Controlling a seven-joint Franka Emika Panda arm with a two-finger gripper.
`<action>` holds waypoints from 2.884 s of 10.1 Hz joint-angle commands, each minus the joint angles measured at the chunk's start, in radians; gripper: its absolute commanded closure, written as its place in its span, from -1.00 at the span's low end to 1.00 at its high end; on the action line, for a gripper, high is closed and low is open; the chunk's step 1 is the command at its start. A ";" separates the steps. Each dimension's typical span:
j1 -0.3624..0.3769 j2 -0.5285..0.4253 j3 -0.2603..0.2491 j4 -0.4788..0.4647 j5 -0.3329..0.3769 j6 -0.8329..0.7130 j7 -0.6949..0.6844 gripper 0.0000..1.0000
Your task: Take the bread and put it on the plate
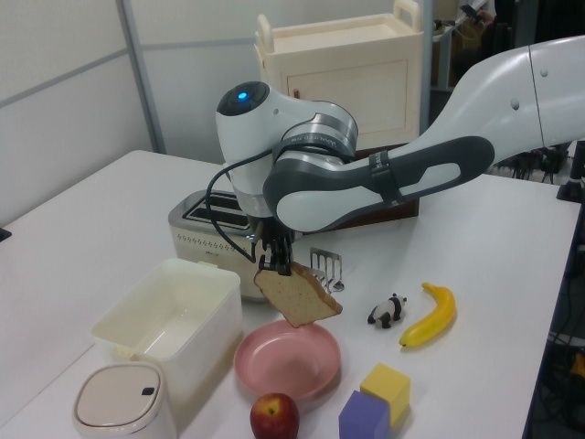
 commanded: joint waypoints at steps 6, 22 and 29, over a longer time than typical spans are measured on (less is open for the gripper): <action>0.011 -0.005 -0.008 -0.021 -0.057 0.012 0.004 1.00; 0.017 0.003 -0.008 -0.033 -0.066 0.004 0.007 -1.00; -0.061 -0.243 -0.202 0.106 0.176 -0.229 0.015 -1.00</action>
